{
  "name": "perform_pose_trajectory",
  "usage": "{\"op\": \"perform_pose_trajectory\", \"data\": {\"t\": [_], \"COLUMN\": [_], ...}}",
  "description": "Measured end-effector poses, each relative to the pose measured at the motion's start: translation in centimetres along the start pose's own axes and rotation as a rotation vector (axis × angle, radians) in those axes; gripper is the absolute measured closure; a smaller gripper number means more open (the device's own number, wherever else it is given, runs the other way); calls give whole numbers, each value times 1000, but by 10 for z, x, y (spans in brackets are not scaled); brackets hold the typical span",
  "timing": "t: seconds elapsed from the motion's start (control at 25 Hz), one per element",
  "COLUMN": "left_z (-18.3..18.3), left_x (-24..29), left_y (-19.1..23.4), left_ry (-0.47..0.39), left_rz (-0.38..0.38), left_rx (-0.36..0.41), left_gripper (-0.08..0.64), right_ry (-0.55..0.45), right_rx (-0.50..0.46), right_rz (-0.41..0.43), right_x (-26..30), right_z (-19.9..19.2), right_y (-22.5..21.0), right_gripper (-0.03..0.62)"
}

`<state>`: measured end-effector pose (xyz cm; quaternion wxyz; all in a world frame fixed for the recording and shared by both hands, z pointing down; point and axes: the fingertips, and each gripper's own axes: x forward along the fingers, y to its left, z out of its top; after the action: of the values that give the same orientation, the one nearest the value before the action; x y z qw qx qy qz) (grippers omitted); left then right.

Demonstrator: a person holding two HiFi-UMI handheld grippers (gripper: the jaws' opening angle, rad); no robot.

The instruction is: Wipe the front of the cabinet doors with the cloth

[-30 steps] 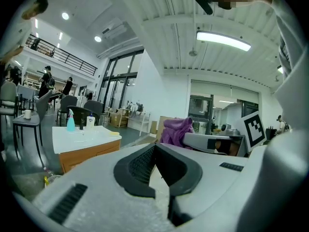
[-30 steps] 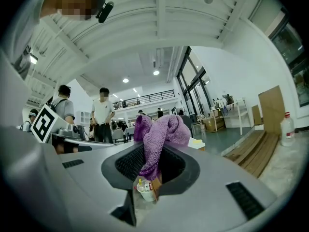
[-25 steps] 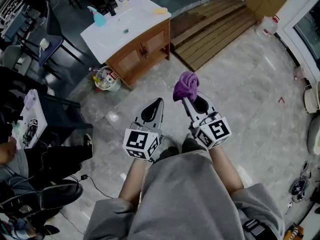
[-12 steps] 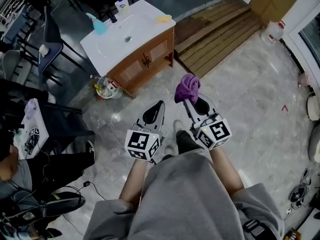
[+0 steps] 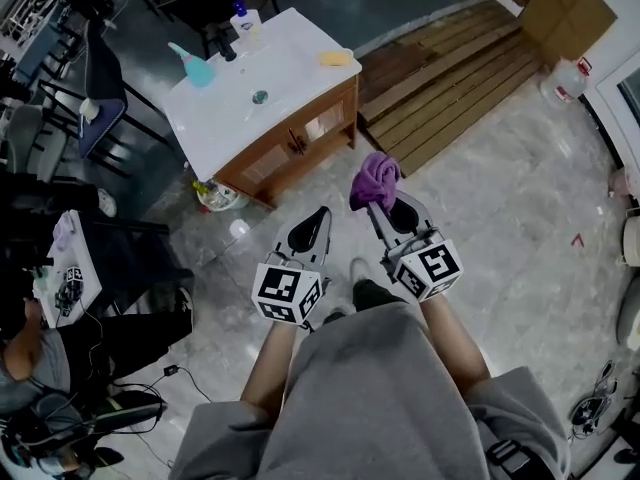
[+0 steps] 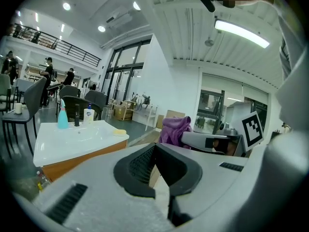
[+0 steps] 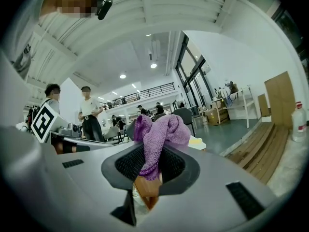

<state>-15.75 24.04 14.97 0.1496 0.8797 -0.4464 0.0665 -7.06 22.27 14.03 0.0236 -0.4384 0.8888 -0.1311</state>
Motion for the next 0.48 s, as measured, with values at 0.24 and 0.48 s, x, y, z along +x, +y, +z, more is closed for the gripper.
{"op": "perform_pose_trajectory", "data": {"t": [0.24, 0.48], "left_z": [5, 6], "left_x": [38, 61], "left_y": [19, 35], "left_ry": [36, 65], "left_rz": [21, 26], "left_rx": [0, 3], "left_gripper": [554, 554], "right_ry": [13, 15], "right_rx": [43, 96], "right_rz": [23, 24], "right_x": [31, 52], "right_z": [-2, -7], "right_y": [-32, -51], "right_gripper": [518, 518]}}
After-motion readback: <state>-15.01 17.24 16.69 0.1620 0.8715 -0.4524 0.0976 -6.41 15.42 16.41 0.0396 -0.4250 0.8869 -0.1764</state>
